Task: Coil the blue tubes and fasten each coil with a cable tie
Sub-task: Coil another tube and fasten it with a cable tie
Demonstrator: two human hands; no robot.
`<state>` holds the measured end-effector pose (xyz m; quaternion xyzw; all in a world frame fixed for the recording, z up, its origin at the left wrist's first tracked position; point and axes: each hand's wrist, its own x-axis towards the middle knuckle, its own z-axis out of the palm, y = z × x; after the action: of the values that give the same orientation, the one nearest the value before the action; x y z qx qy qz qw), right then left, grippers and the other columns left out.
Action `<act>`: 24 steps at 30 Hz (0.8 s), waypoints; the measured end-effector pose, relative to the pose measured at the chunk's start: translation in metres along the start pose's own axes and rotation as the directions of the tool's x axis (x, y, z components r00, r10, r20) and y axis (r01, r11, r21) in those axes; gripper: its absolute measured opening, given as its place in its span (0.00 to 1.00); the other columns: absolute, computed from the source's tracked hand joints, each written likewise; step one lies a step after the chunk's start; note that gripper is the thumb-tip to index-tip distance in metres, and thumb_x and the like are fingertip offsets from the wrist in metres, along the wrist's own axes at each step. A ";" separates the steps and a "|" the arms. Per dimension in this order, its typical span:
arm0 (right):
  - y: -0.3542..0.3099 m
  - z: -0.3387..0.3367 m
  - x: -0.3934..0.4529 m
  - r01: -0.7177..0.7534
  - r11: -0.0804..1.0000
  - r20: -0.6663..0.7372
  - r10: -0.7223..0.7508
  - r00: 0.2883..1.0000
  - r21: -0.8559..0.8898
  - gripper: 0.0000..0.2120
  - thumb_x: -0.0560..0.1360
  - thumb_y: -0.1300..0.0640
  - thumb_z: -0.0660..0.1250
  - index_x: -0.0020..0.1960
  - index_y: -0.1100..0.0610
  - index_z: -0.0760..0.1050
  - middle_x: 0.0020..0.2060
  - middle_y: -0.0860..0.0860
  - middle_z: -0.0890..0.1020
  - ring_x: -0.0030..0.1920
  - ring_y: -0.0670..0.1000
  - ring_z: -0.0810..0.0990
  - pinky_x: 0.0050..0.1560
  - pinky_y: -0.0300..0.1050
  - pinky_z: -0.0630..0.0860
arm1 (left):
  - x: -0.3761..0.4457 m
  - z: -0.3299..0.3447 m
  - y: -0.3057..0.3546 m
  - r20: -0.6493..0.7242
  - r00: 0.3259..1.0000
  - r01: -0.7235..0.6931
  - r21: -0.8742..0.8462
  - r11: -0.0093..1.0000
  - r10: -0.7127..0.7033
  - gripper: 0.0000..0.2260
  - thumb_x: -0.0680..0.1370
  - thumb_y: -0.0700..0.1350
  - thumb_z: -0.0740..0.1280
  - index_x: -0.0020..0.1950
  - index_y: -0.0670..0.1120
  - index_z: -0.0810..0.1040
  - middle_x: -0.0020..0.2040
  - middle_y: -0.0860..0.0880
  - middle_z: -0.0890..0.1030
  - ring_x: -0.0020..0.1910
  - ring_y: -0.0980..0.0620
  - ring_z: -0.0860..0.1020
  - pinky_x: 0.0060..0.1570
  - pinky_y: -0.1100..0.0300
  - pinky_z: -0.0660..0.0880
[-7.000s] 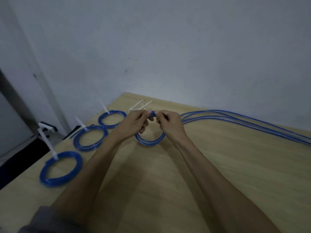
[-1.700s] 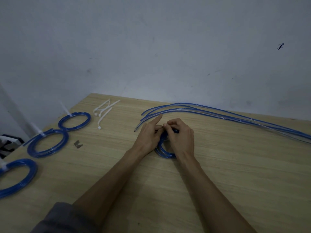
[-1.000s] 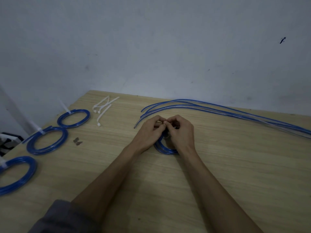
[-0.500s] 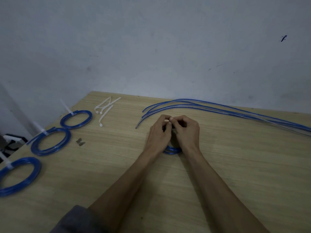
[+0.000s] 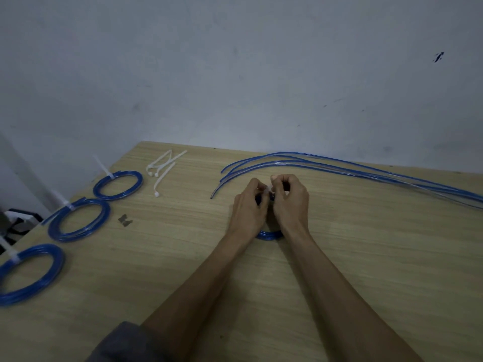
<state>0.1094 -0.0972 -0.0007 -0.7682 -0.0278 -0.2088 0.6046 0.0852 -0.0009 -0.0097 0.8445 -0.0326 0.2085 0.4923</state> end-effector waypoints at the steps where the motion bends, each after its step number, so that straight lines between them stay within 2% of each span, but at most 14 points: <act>1: -0.002 0.000 -0.001 0.012 1.000 -0.032 -0.011 0.999 0.013 0.07 0.81 0.58 0.66 0.46 0.59 0.78 0.36 0.43 0.80 0.38 0.33 0.77 0.42 0.28 0.70 | 0.000 0.000 0.000 0.000 1.000 -0.007 0.009 1.000 0.007 0.04 0.83 0.44 0.64 0.50 0.45 0.74 0.46 0.51 0.85 0.45 0.57 0.82 0.40 0.70 0.73; 4: -0.005 0.002 -0.004 0.044 0.999 -0.069 -0.044 0.997 -0.005 0.07 0.82 0.57 0.65 0.46 0.57 0.77 0.36 0.42 0.78 0.39 0.33 0.76 0.41 0.28 0.69 | 0.001 0.000 -0.001 0.010 1.000 -0.002 0.024 1.000 0.002 0.04 0.83 0.44 0.63 0.51 0.44 0.74 0.47 0.51 0.84 0.46 0.55 0.82 0.42 0.68 0.75; 5: -0.005 0.001 -0.003 0.050 0.999 -0.071 -0.051 0.996 -0.019 0.07 0.82 0.56 0.65 0.46 0.56 0.77 0.37 0.43 0.79 0.39 0.35 0.76 0.41 0.29 0.70 | 0.000 0.001 -0.002 0.025 1.000 -0.004 0.031 1.000 0.003 0.04 0.83 0.44 0.63 0.51 0.45 0.73 0.47 0.50 0.84 0.46 0.54 0.82 0.43 0.64 0.77; 7: -0.007 -0.004 0.003 0.063 0.997 -0.082 -0.066 0.994 -0.035 0.09 0.82 0.53 0.65 0.47 0.57 0.78 0.38 0.46 0.80 0.40 0.39 0.77 0.43 0.36 0.73 | 0.000 0.002 -0.004 0.057 0.998 -0.037 0.057 0.998 0.034 0.04 0.83 0.44 0.62 0.50 0.46 0.72 0.45 0.50 0.83 0.44 0.51 0.81 0.45 0.50 0.79; 9: -0.012 -0.011 0.011 0.096 0.994 -0.086 -0.100 0.991 -0.045 0.10 0.82 0.51 0.65 0.49 0.58 0.79 0.40 0.49 0.82 0.42 0.45 0.79 0.45 0.42 0.76 | -0.002 0.003 -0.005 0.073 0.995 -0.067 0.062 0.996 0.063 0.04 0.83 0.44 0.61 0.49 0.47 0.71 0.43 0.49 0.82 0.42 0.49 0.80 0.42 0.43 0.77; 15: -0.018 -0.017 0.017 0.135 0.990 -0.102 -0.140 0.985 -0.048 0.11 0.82 0.50 0.65 0.49 0.58 0.78 0.40 0.50 0.82 0.43 0.49 0.81 0.46 0.49 0.78 | -0.002 0.003 -0.005 0.067 0.995 -0.074 0.033 0.997 0.072 0.05 0.83 0.44 0.62 0.49 0.46 0.72 0.44 0.49 0.82 0.43 0.51 0.80 0.44 0.45 0.78; 18: -0.017 -0.021 0.015 0.119 0.993 -0.125 -0.118 0.985 0.000 0.11 0.81 0.49 0.66 0.48 0.57 0.78 0.41 0.49 0.82 0.44 0.48 0.81 0.47 0.46 0.79 | -0.003 0.000 -0.003 0.088 0.994 -0.065 0.010 0.998 0.064 0.04 0.84 0.43 0.62 0.50 0.44 0.74 0.48 0.49 0.82 0.47 0.53 0.80 0.49 0.51 0.79; 20: -0.020 -0.024 0.015 0.122 0.992 -0.104 -0.120 0.987 0.015 0.10 0.80 0.48 0.67 0.49 0.56 0.78 0.43 0.47 0.82 0.46 0.44 0.80 0.46 0.41 0.77 | 0.001 -0.001 -0.006 0.086 0.995 -0.037 -0.043 0.998 0.041 0.03 0.83 0.44 0.64 0.51 0.45 0.75 0.49 0.52 0.82 0.50 0.54 0.80 0.51 0.54 0.80; 22: -0.020 -0.024 0.014 0.094 0.996 -0.015 -0.094 0.995 0.002 0.13 0.79 0.43 0.68 0.51 0.53 0.78 0.46 0.45 0.82 0.49 0.42 0.79 0.47 0.37 0.75 | 0.004 -0.004 -0.009 0.044 0.999 0.020 -0.135 0.991 -0.014 0.03 0.82 0.43 0.65 0.49 0.50 0.76 0.47 0.55 0.81 0.48 0.55 0.81 0.49 0.52 0.81; 24: -0.018 -0.020 0.011 0.043 0.998 0.090 -0.038 0.995 -0.055 0.26 0.76 0.30 0.61 0.58 0.50 0.77 0.53 0.44 0.80 0.53 0.43 0.78 0.53 0.41 0.76 | 0.007 -0.008 -0.011 0.024 0.995 0.098 -0.265 0.959 -0.096 0.07 0.81 0.40 0.67 0.46 0.52 0.76 0.46 0.54 0.82 0.48 0.55 0.81 0.49 0.55 0.80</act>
<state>0.1083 -0.1139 0.0234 -0.7928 -0.0645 -0.1874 0.5764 0.0920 0.0121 -0.0123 0.7724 -0.0216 0.1733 0.6107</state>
